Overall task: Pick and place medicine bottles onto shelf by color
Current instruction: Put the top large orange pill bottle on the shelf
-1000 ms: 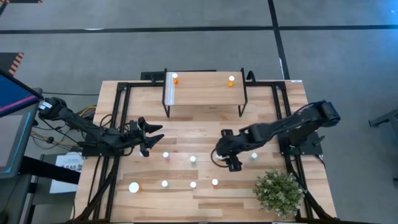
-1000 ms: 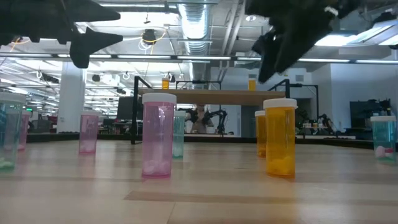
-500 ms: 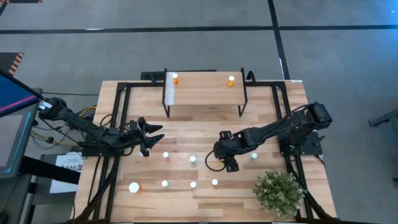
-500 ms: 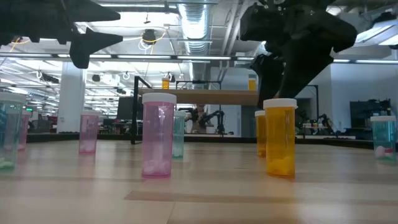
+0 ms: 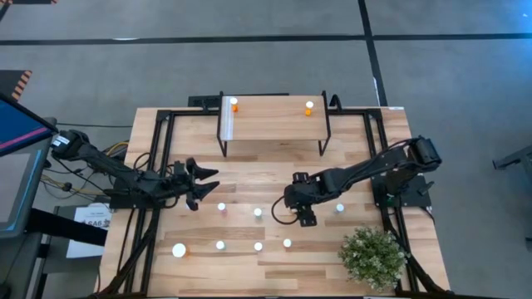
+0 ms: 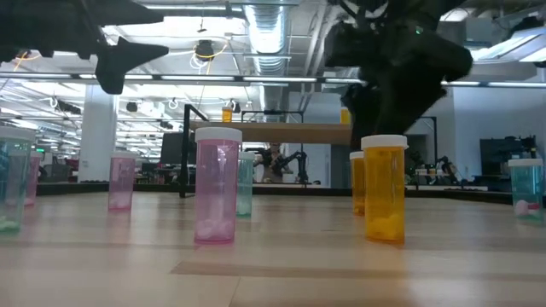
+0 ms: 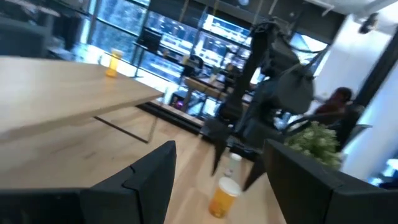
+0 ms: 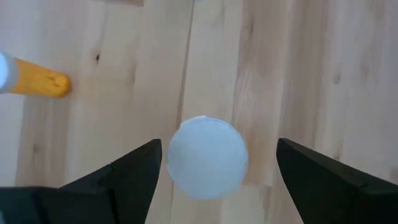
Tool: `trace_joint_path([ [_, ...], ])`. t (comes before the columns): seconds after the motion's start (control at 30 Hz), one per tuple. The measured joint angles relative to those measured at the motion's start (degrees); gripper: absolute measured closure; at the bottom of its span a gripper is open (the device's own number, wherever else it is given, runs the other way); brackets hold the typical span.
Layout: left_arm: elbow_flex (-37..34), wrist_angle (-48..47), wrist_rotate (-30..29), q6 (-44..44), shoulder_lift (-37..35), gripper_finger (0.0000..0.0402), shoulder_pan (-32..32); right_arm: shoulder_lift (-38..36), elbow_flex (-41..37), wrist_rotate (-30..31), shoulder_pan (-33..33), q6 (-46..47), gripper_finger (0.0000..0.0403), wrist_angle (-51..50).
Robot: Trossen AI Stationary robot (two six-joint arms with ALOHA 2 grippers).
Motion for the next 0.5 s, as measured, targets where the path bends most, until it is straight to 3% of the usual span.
trace_joint_path([
  [0.5, 0.0, -2.8, 1.9, -3.0, 0.0, 0.0173, 0.0, 6.2, 0.0, -0.3, -0.3, -0.6, 0.0075, 0.4],
])
